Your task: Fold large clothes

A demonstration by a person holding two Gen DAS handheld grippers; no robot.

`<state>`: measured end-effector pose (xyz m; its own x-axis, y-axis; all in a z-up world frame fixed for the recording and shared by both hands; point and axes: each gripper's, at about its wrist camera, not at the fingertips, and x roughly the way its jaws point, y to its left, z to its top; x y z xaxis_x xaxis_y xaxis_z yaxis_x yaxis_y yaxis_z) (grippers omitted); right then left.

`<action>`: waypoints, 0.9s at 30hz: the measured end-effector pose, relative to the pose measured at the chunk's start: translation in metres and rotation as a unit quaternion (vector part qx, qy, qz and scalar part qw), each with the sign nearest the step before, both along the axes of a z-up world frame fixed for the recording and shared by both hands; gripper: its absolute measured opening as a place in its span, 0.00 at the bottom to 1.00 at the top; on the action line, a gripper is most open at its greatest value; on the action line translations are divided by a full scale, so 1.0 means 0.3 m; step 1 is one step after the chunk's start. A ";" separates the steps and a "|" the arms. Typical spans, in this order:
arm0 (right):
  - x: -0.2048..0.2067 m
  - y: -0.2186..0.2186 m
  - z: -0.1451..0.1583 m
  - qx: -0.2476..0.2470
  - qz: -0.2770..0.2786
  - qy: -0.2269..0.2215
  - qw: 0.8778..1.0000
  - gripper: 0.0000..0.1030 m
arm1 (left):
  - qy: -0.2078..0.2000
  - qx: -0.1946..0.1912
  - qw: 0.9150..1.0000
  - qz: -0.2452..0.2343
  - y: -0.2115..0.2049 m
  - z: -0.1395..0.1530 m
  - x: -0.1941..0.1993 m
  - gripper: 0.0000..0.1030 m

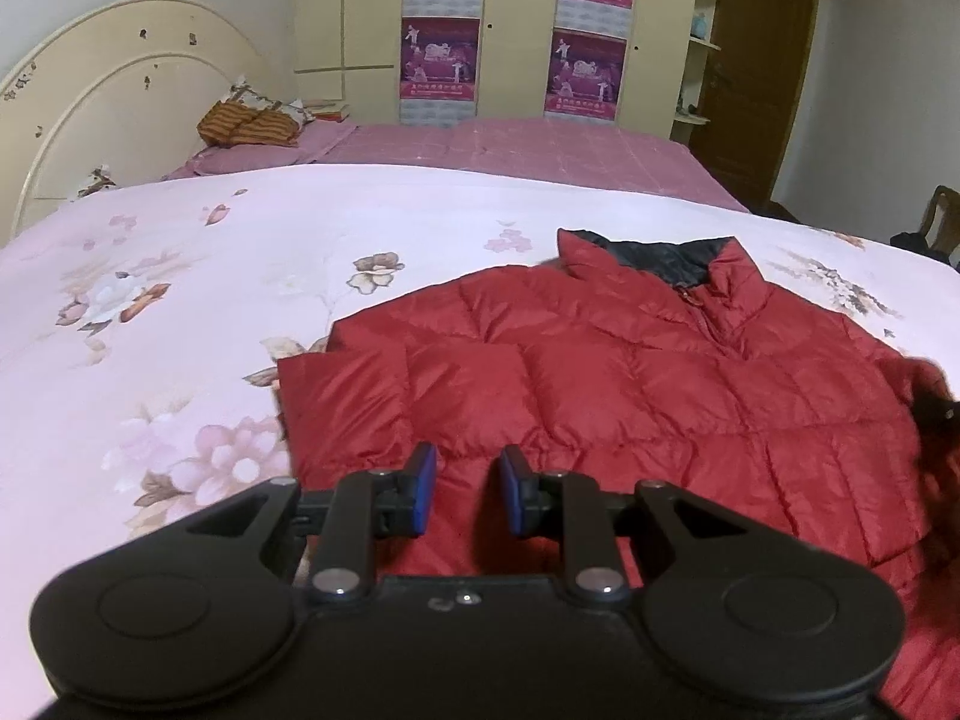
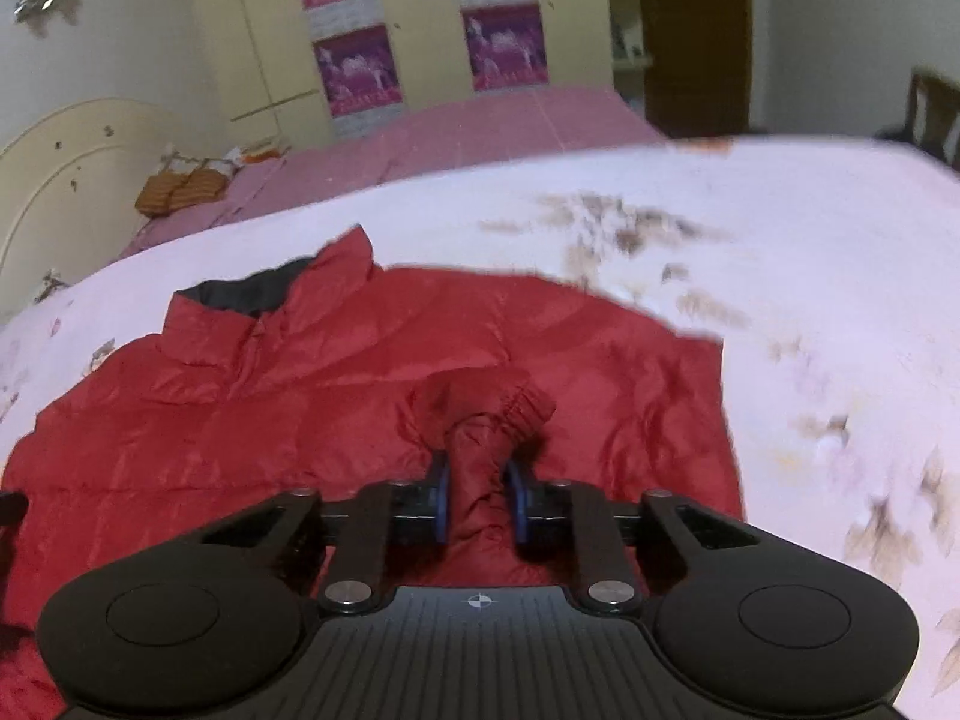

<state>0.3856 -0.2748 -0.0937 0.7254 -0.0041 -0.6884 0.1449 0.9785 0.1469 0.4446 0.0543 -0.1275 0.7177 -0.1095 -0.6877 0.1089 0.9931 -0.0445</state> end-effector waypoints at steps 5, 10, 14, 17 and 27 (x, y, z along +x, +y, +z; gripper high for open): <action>0.002 -0.055 -0.054 -0.017 -0.029 0.032 0.999 0.18 | 0.010 0.008 1.000 -0.005 -0.017 -0.037 0.017 0.25; -0.005 -0.061 -0.035 -0.048 -0.044 0.020 0.998 0.40 | 0.010 0.010 1.000 0.002 -0.009 -0.032 0.014 0.24; -0.040 -0.069 0.039 -0.049 -0.057 -0.034 0.997 0.40 | 0.008 0.005 1.000 0.011 0.002 -0.012 0.014 0.22; -0.037 -0.037 0.083 -0.049 -0.043 -0.062 0.996 0.40 | 0.006 0.003 1.000 0.014 -0.004 -0.002 0.019 0.22; 0.080 0.093 -0.029 -0.064 0.031 -0.014 0.997 0.40 | 0.027 0.026 0.999 0.032 -0.027 -0.042 0.063 0.24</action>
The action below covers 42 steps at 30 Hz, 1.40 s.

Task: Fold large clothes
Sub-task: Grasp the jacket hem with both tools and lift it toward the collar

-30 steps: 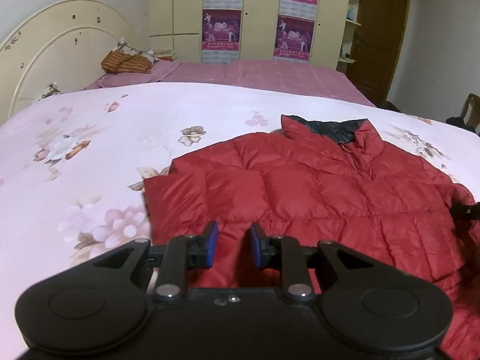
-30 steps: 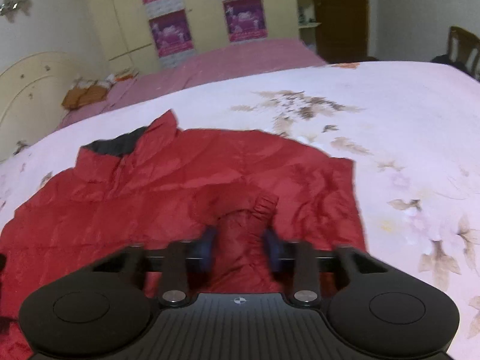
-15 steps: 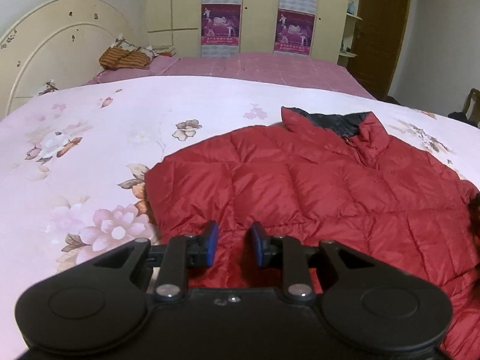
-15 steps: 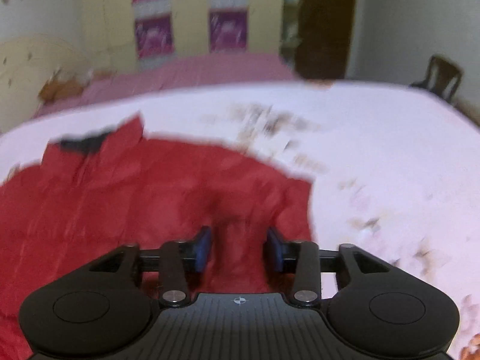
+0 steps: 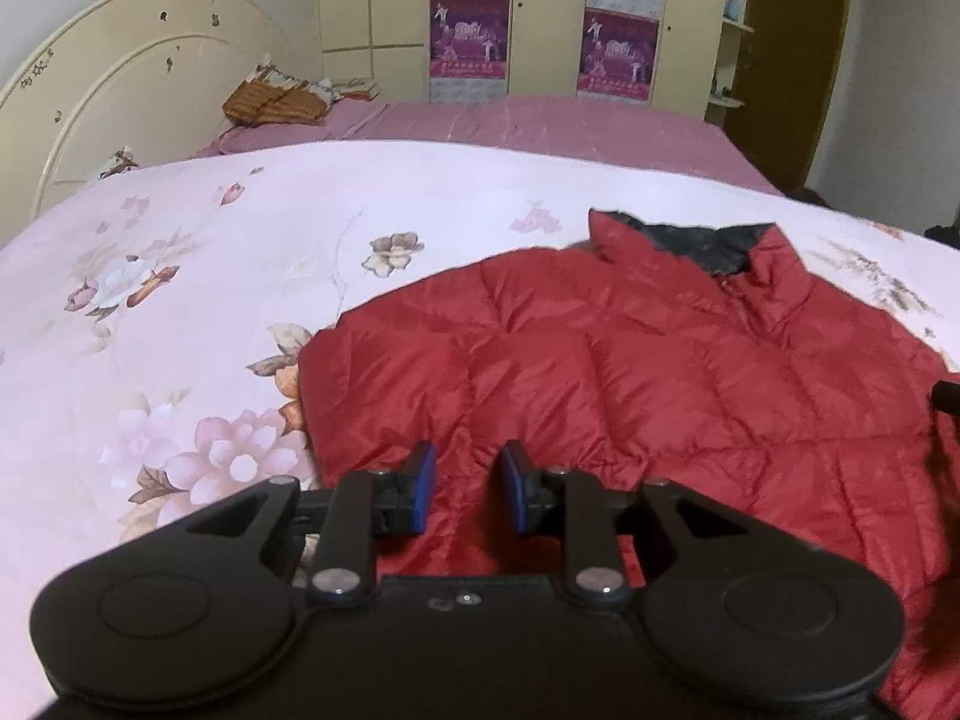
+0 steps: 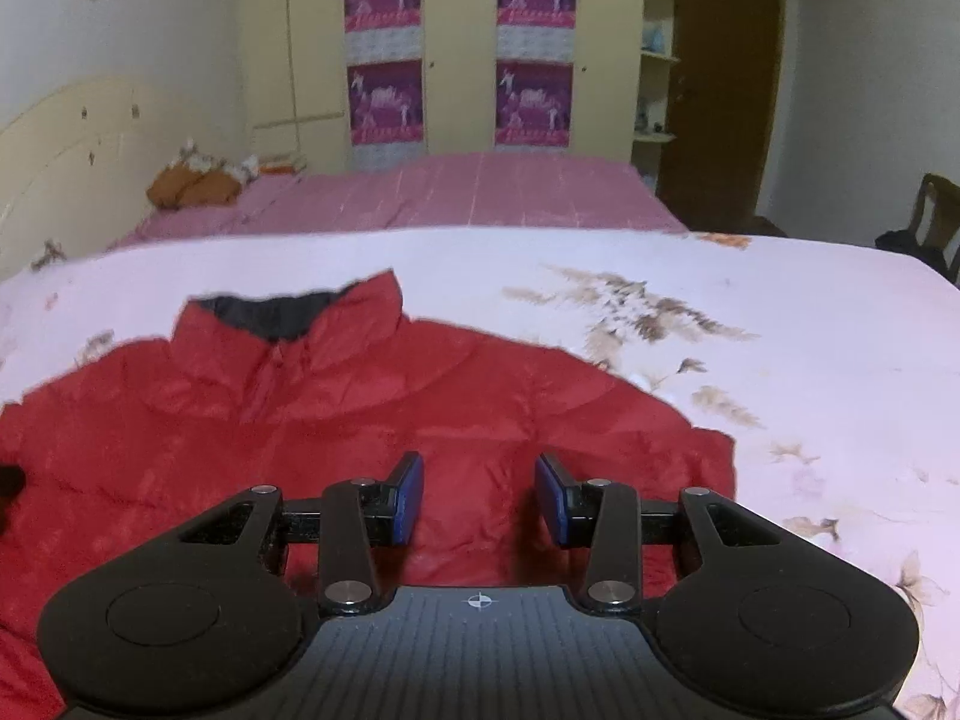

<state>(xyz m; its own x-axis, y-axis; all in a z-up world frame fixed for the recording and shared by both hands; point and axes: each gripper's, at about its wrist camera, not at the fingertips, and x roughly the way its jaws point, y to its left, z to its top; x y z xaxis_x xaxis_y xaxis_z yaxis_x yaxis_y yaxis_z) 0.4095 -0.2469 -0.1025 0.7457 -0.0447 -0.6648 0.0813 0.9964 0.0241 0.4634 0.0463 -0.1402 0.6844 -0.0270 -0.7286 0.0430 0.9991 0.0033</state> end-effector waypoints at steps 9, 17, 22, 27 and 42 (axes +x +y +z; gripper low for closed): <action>0.034 -0.077 -0.113 0.009 -0.012 0.039 0.999 0.39 | 0.008 0.002 1.000 0.006 0.000 -0.038 0.022 0.27; -0.036 -0.079 0.006 0.027 -0.009 0.015 0.999 0.40 | -0.018 0.012 0.999 0.028 0.006 0.043 -0.039 0.26; -0.132 -0.034 0.047 0.020 0.013 -0.001 1.000 0.40 | -0.028 0.009 1.000 0.009 -0.018 0.084 -0.123 0.27; -0.203 0.000 0.030 0.001 0.029 0.002 1.000 0.40 | -0.017 0.004 1.000 -0.011 -0.047 0.068 -0.200 0.31; -0.163 -0.067 -0.094 0.016 0.039 0.076 0.996 0.40 | 0.007 0.043 0.999 -0.009 -0.078 -0.033 -0.193 0.39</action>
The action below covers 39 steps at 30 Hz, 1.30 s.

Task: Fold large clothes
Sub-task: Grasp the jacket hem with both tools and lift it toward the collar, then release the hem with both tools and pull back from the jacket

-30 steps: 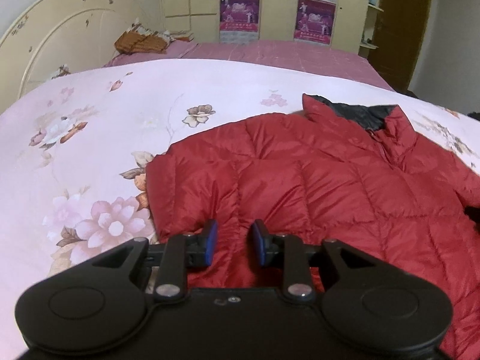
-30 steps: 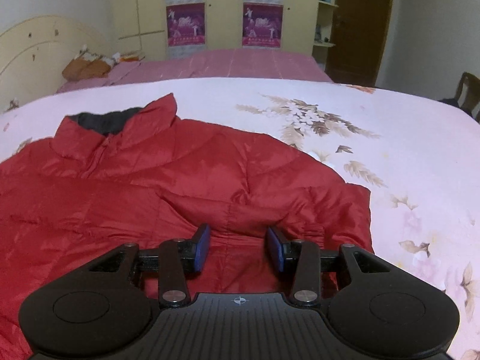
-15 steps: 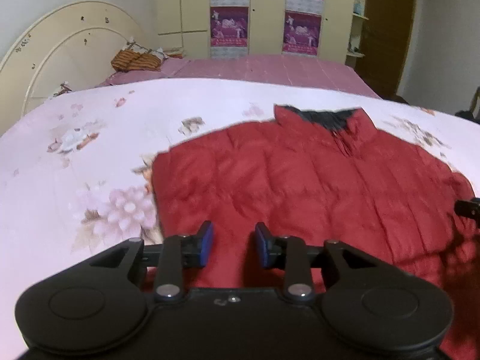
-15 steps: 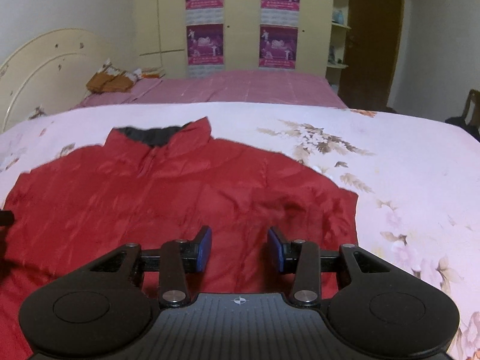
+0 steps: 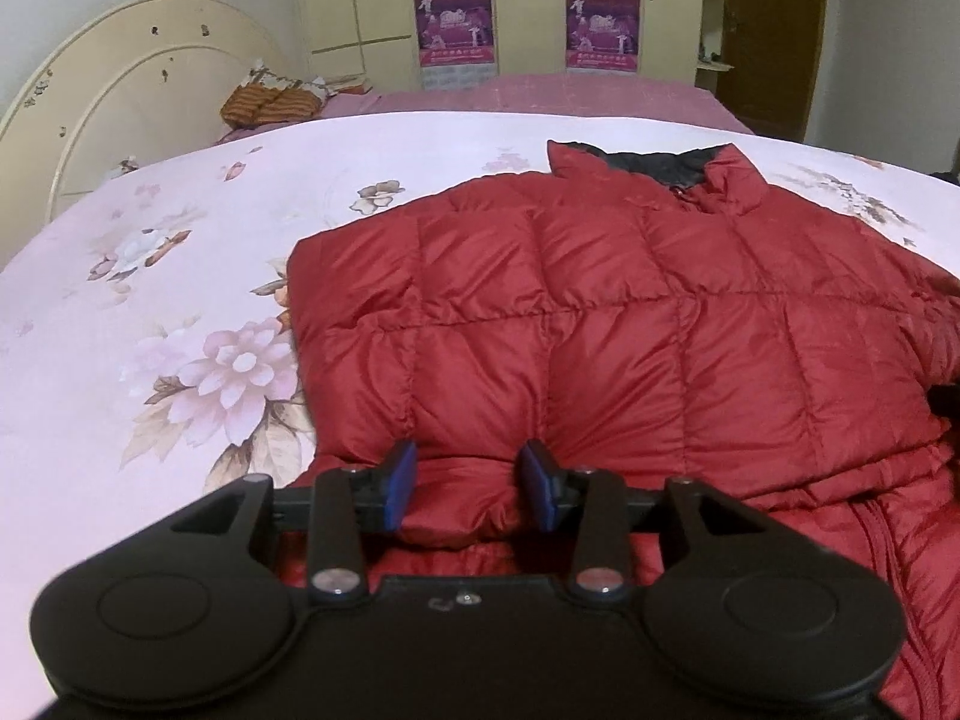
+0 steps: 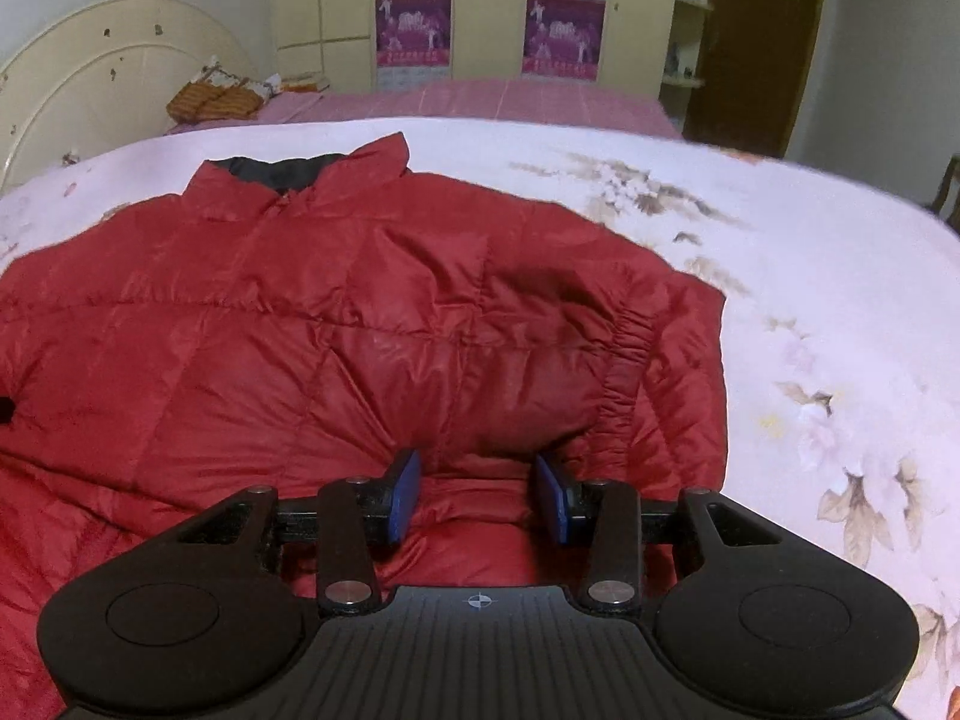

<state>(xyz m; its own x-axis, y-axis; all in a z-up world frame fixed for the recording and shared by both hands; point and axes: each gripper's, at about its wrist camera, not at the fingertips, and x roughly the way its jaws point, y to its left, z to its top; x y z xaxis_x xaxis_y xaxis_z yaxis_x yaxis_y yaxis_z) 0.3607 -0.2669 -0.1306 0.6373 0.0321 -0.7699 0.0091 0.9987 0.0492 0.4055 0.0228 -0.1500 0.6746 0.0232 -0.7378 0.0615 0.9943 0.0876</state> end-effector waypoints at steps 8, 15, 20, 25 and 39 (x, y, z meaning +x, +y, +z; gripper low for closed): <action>-0.147 -0.034 0.131 0.023 0.038 -0.043 0.998 0.40 | -0.023 -0.013 1.000 0.003 -0.037 0.116 -0.136 0.70; -0.311 -0.053 0.152 0.034 0.062 -0.068 0.995 0.83 | -0.007 -0.005 1.000 0.022 -0.104 0.131 -0.286 0.79; -0.387 -0.066 0.145 0.038 0.070 -0.055 0.995 0.83 | 0.006 -0.002 1.000 0.019 -0.121 0.132 -0.363 0.79; -0.476 -0.068 0.147 0.042 0.059 -0.050 0.996 0.83 | 0.009 -0.003 1.000 -0.005 -0.122 0.138 -0.436 0.79; -0.803 -0.052 0.127 -0.012 -0.010 -0.021 1.000 0.83 | 0.022 -0.036 0.998 -0.047 0.102 0.092 -0.696 0.76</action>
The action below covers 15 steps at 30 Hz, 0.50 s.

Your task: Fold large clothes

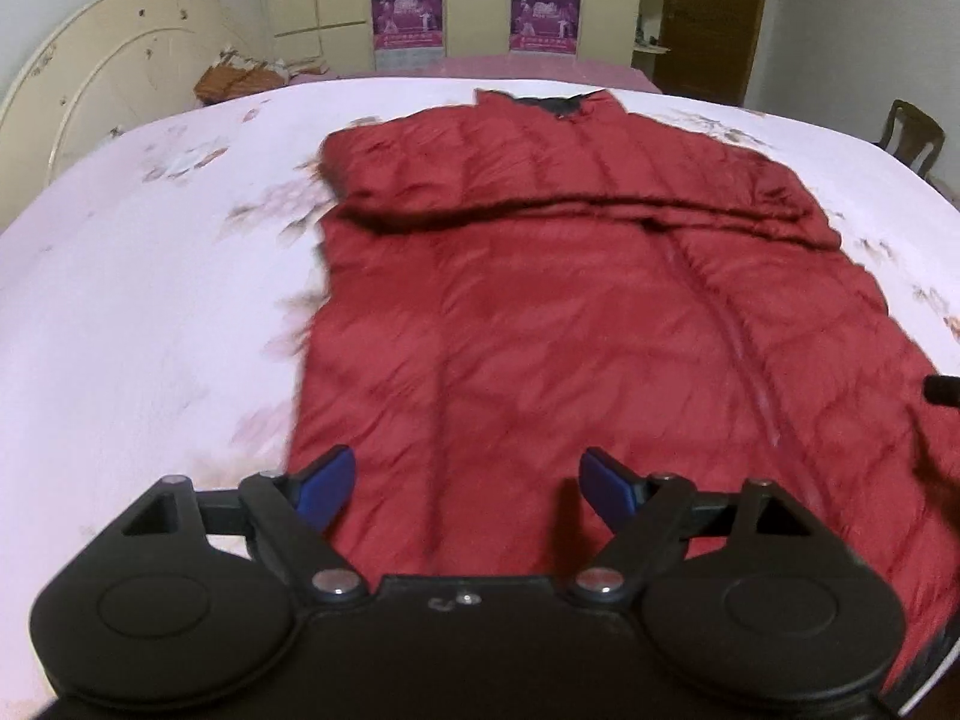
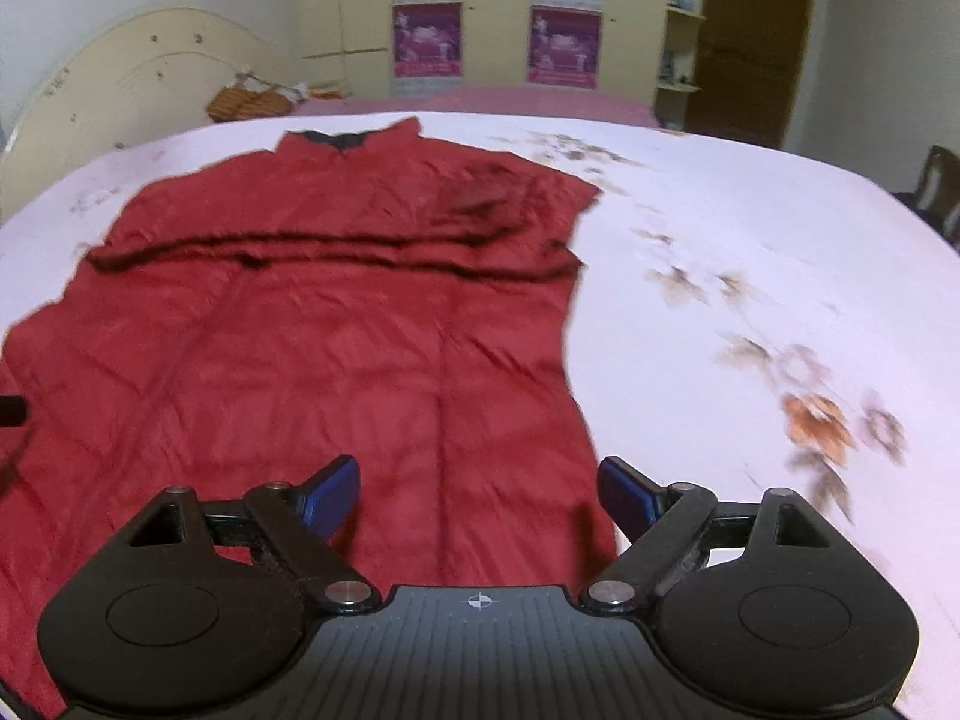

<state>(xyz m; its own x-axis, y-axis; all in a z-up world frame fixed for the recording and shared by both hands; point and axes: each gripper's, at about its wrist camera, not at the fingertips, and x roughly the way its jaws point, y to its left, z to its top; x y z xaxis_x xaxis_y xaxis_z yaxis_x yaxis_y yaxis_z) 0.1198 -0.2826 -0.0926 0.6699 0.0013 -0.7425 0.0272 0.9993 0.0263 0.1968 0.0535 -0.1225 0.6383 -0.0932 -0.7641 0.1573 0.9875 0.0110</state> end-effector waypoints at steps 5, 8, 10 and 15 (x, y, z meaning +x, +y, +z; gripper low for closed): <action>-0.086 -0.038 -0.023 -0.012 -0.040 0.017 0.999 0.83 | 0.009 -0.008 1.000 0.026 0.121 -0.003 -0.063 0.70; -0.119 -0.062 -0.043 -0.026 -0.059 0.025 0.998 0.83 | 0.023 -0.016 0.999 0.038 0.177 -0.010 -0.091 0.70; -0.138 -0.078 -0.059 -0.025 -0.070 0.031 0.997 0.83 | 0.031 -0.021 0.998 0.041 0.204 -0.020 -0.110 0.70; -0.176 -0.095 -0.081 0.007 -0.086 0.044 0.995 0.83 | 0.048 -0.036 0.997 0.041 0.227 -0.051 -0.151 0.71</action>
<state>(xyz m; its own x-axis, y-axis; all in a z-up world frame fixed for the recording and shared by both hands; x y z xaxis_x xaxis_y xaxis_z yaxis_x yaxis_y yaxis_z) 0.0668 -0.3110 -0.1167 0.5934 -0.0962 -0.7991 0.1999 0.9793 0.0305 0.1515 0.1215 -0.1377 0.5697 -0.0999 -0.8158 0.0726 0.9948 -0.0711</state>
